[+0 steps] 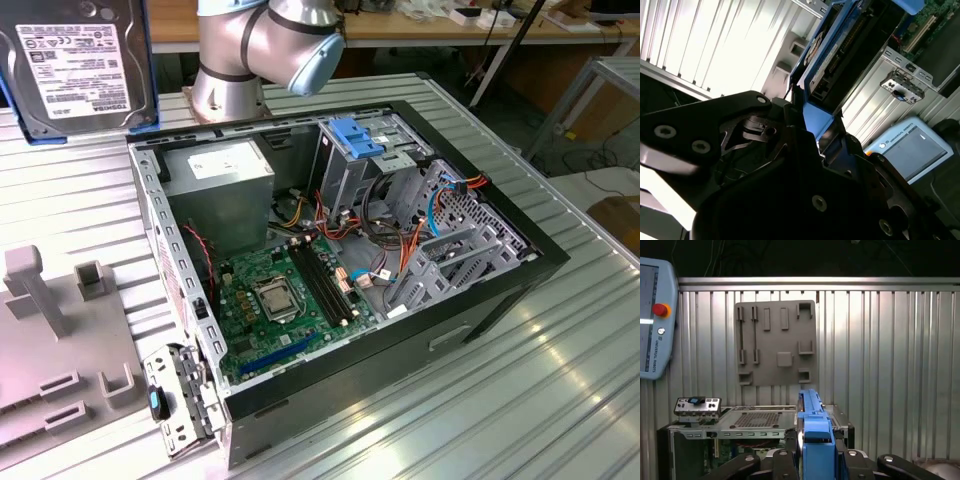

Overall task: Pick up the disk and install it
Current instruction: 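Pick up the disk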

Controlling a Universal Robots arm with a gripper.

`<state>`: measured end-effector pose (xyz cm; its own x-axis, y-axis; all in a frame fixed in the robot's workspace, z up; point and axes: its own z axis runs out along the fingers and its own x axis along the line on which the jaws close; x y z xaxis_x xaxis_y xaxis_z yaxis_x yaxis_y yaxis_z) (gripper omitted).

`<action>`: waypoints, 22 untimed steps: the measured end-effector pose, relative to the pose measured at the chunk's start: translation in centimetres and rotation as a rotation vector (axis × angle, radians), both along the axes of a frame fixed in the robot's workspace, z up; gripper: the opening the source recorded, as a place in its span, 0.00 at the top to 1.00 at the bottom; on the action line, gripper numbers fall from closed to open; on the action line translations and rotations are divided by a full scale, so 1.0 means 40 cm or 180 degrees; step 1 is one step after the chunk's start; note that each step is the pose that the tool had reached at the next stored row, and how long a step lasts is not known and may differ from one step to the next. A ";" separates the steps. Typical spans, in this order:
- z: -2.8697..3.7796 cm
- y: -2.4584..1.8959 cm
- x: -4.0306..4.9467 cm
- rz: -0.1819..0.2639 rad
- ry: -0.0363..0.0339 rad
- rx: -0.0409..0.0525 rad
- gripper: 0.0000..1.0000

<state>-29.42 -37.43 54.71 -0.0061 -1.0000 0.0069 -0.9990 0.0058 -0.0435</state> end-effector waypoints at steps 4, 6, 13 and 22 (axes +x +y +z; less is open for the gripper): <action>-0.002 0.000 0.050 0.0000 0.0024 0.0000 0.64; -0.002 0.000 0.079 0.0000 0.0026 0.0000 0.64; -0.003 0.000 0.180 -0.0002 0.0026 0.0000 0.64; -0.003 0.000 0.320 -0.0002 0.0026 0.0000 0.64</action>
<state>-16.61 -37.43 54.58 -0.0066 -1.0000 0.0068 -0.9994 0.0063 -0.0354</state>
